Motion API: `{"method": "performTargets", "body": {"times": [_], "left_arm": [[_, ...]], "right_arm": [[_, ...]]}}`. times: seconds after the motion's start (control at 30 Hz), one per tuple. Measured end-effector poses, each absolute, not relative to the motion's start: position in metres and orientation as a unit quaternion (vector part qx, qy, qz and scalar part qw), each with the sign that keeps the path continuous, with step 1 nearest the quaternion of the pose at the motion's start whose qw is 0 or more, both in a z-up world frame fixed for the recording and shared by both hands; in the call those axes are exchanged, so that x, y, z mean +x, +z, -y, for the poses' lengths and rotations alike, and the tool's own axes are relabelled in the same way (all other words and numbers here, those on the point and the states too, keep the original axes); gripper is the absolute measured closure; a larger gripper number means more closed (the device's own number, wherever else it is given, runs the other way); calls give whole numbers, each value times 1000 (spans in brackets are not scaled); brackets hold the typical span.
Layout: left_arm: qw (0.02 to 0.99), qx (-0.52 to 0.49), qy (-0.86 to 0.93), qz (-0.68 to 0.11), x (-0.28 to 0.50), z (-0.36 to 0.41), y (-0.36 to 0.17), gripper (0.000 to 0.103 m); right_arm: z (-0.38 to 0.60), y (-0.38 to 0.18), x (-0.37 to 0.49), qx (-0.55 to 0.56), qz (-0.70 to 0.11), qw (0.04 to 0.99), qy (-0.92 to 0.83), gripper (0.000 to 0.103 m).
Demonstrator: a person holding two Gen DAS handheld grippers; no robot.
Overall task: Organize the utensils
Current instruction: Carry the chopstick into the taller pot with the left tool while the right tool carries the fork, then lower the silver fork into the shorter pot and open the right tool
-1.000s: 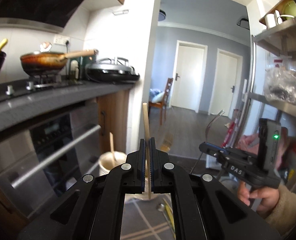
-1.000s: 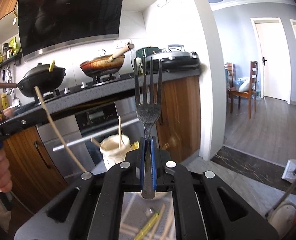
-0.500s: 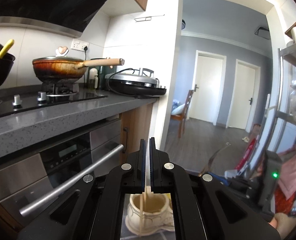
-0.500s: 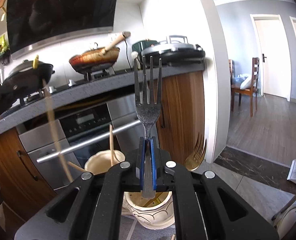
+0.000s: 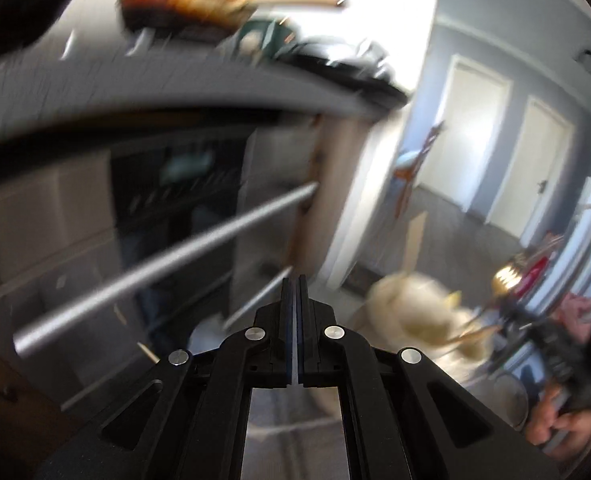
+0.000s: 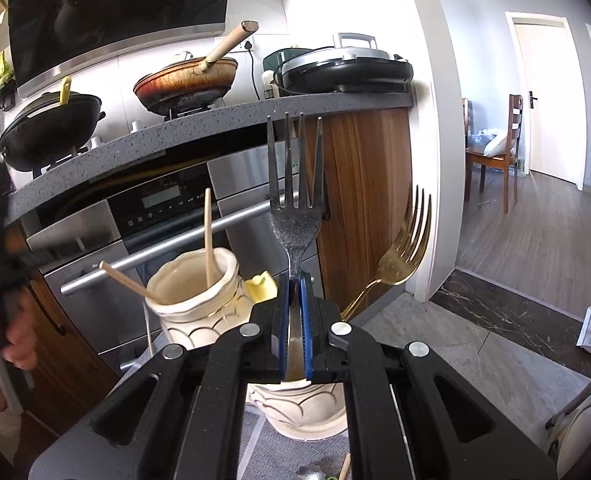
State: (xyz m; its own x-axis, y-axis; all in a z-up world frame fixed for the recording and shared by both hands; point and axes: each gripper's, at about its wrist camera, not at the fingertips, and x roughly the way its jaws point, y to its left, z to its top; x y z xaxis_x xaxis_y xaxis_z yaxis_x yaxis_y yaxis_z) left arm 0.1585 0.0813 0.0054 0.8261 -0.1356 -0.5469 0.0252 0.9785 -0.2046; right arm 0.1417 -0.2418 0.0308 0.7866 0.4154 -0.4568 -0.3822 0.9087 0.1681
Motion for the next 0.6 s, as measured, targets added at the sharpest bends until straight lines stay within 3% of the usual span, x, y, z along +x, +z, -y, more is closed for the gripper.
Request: {"method": "performTargets", "body": {"times": [0.03,0.1,0.13,0.27,0.6], "left_arm": [[941,-97,-25,-322,165,-90,-12,82],[917,-105,13,-383,179,-108,-53,66],[906,-107,39,-407,183,-117,-71,63],[873,-179,66,-449,181,-154,-116,65],[913,-98,3,-395,144,-113,-75,60]], "right_arm": [[241,30,142,34,-251,944,213,98],[238,29,140,33,-251,943,215,98],[237,28,139,33,-251,943,216,98],[231,30,131,20,-246,943,221,98],[241,27,146,47,-255,943,210,98]]}}
